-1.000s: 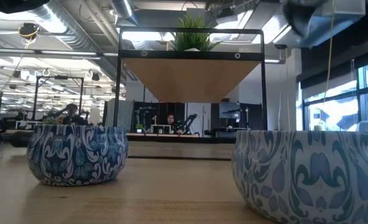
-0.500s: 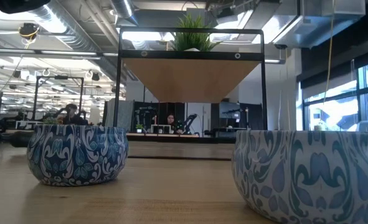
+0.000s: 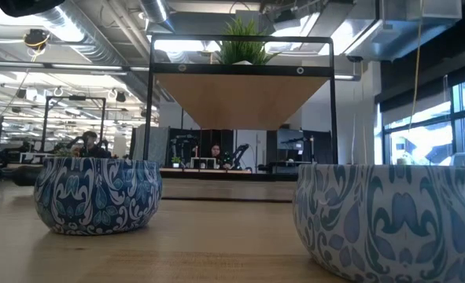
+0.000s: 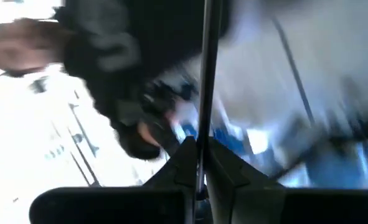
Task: Pick & Place candle stick holders
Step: Put the middle candle holder on the shelf
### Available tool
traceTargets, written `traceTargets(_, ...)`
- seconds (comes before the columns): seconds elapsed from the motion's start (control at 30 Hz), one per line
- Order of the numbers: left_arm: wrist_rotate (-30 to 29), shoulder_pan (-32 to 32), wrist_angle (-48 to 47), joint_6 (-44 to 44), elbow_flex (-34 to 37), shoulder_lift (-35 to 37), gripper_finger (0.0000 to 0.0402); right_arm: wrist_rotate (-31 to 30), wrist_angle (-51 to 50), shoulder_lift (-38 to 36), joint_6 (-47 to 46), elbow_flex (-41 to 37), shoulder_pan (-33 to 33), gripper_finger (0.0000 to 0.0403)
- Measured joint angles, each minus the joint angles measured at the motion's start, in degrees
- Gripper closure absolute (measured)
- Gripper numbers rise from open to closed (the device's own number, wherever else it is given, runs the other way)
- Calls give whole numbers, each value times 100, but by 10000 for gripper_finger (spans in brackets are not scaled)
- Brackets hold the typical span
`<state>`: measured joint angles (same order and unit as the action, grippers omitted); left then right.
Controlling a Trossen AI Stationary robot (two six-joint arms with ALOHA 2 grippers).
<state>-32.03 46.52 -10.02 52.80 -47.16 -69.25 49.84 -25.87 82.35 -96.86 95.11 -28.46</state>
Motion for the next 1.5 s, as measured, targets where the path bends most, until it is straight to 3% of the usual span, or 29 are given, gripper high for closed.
traceTargets(0.17,-2,0,1,-20,0,0,400,-1111,1837,281,1497,0,253,385)
traceTargets(0.4,-82,0,270,-246,-4,0,400,-2679,2372,310,4594,-2,565,385)
traceTargets(0.7,-442,-1,492,-251,-4,10,400,-4951,4154,290,8959,0,665,385)
traceTargets(0.83,-501,-63,673,-253,-4,11,400,-5712,4183,293,10573,-2,661,385)
traceTargets(1.03,-774,-255,1336,-305,-4,265,400,-6821,4050,345,12047,-2,685,385)
traceTargets(1.17,-962,-380,1702,-308,-4,733,400,-7760,3938,380,12845,-2,651,385)
traceTargets(1.33,-1350,-563,2202,-292,-4,1503,400,-8945,3936,380,14583,-2,574,385)
traceTargets(1.5,-919,-1138,2719,-2,-4,2142,400,-10075,3757,378,16382,-2,580,385)
